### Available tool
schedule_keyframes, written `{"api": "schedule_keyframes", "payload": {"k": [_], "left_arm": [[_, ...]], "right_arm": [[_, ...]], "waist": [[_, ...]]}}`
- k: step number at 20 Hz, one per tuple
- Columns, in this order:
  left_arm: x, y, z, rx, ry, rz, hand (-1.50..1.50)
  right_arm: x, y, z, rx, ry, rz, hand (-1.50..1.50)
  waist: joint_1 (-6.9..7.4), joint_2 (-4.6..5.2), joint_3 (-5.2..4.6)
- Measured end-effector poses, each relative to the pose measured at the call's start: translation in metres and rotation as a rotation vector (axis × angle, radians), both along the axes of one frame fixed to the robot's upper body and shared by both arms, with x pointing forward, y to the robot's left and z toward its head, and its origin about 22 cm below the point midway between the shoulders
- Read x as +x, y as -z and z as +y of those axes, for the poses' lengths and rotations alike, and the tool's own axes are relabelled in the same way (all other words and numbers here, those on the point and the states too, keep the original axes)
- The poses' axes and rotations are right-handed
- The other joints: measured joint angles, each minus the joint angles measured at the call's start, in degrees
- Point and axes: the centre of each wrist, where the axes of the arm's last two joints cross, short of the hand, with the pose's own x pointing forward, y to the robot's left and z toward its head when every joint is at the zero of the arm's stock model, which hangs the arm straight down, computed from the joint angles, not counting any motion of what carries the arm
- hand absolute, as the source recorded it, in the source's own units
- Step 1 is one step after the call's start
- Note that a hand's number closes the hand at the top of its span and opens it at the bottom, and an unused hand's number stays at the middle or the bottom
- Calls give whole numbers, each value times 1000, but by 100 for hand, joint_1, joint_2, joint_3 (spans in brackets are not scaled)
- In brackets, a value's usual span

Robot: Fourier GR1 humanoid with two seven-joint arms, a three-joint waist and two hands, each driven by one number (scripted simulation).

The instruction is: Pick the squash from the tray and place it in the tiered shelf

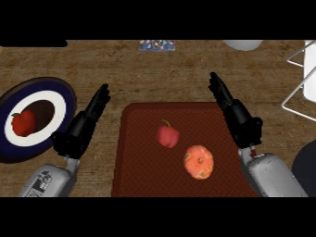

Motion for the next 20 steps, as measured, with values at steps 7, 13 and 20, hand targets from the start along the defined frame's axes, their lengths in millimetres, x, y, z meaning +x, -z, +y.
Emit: {"api": "schedule_keyframes", "payload": {"k": [7,13,20], "left_arm": [[4,-6,21,74,-94,3,0],[2,-4,28,101,-129,30,0],[2,-5,22,102,-132,39,0]], "right_arm": [[1,-17,-36,163,38,54,150],[-13,17,-87,-99,396,40,-150],[-48,63,-95,35,584,-107,-150]], "waist": [[-37,7,88],[-109,3,43],[-44,-9,45]]}}
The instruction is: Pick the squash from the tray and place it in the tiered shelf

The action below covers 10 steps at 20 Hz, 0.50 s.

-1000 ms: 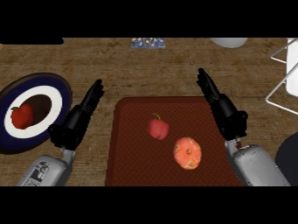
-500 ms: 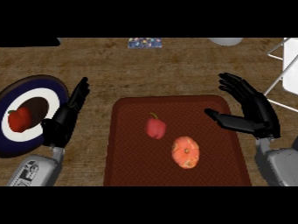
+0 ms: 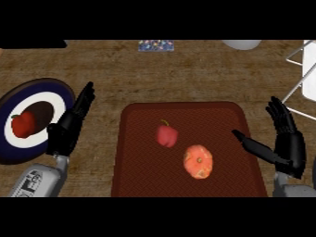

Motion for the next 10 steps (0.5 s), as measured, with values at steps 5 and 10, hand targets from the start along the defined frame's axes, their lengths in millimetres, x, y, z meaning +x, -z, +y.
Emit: {"api": "schedule_keyframes", "payload": {"k": [5,10], "left_arm": [[-1,-2,-1,2,2,1,0],[-2,-6,-3,-2,3,7,0]], "right_arm": [[-10,-14,-9,-34,-186,32,-150],[-12,-58,-8,-176,-318,113,-150]], "waist": [[22,-11,-8],[19,-22,-15]]}}
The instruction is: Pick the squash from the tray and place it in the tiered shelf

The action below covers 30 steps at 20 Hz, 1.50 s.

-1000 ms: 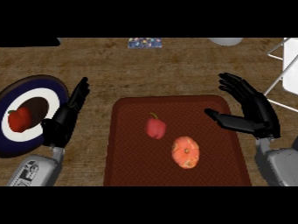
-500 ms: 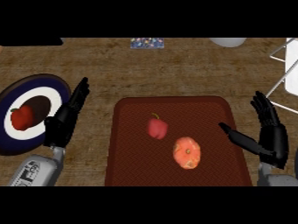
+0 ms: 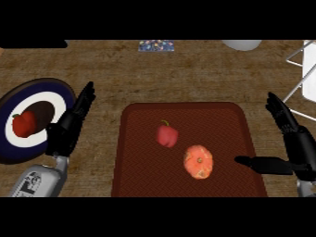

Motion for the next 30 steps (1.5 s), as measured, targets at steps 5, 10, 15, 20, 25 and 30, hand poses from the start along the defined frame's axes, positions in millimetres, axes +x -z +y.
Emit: {"api": "schedule_keyframes", "payload": {"k": [5,10,15,20,25,30], "left_arm": [[-4,8,1,7,-6,0,0],[-2,12,-4,6,-2,0,0],[1,8,-2,9,6,3,0],[0,4,-1,4,7,0,0],[2,5,-2,5,3,-5,0],[6,9,-2,1,-1,0,0]], "right_arm": [[-8,-43,16,-152,-82,86,-150],[-17,-75,34,-376,-188,204,-150],[-24,-104,52,-594,-223,303,-150],[-32,-123,80,-667,-223,356,-150],[-39,-123,99,-669,-215,347,-150],[-41,-121,115,-682,-198,327,-150]], "waist": [[3,-3,-6],[16,-3,-12],[41,2,-8],[53,10,0],[45,13,3],[41,16,4]]}}
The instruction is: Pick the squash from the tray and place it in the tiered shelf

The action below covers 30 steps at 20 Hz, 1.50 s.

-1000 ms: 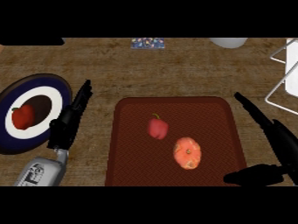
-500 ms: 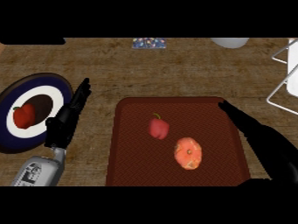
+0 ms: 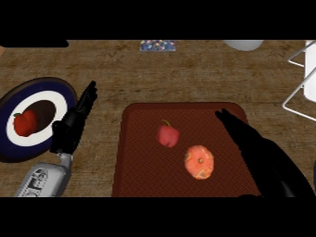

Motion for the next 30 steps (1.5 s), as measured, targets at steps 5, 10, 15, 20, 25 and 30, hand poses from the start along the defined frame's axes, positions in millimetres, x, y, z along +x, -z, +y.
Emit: {"api": "schedule_keyframes", "payload": {"k": [5,10,15,20,25,30], "left_arm": [[-6,1,0,1,-1,-2,0],[-6,1,-2,-1,5,4,0],[-5,-4,-6,2,4,-1,0],[-6,-3,0,6,-1,4,0],[-4,-6,-1,8,2,5,0],[-6,-7,3,1,2,6,0]], "right_arm": [[-7,1,13,7,9,-19,-150],[-7,12,22,0,16,-6,-150],[-1,20,30,-9,33,8,-150],[0,32,35,-31,43,24,-150],[7,38,38,-57,51,44,-150],[7,54,34,-91,60,67,-150]], "waist": [[3,-2,1],[-1,-1,2],[1,0,1],[0,0,2],[1,2,3],[-1,0,3]]}}
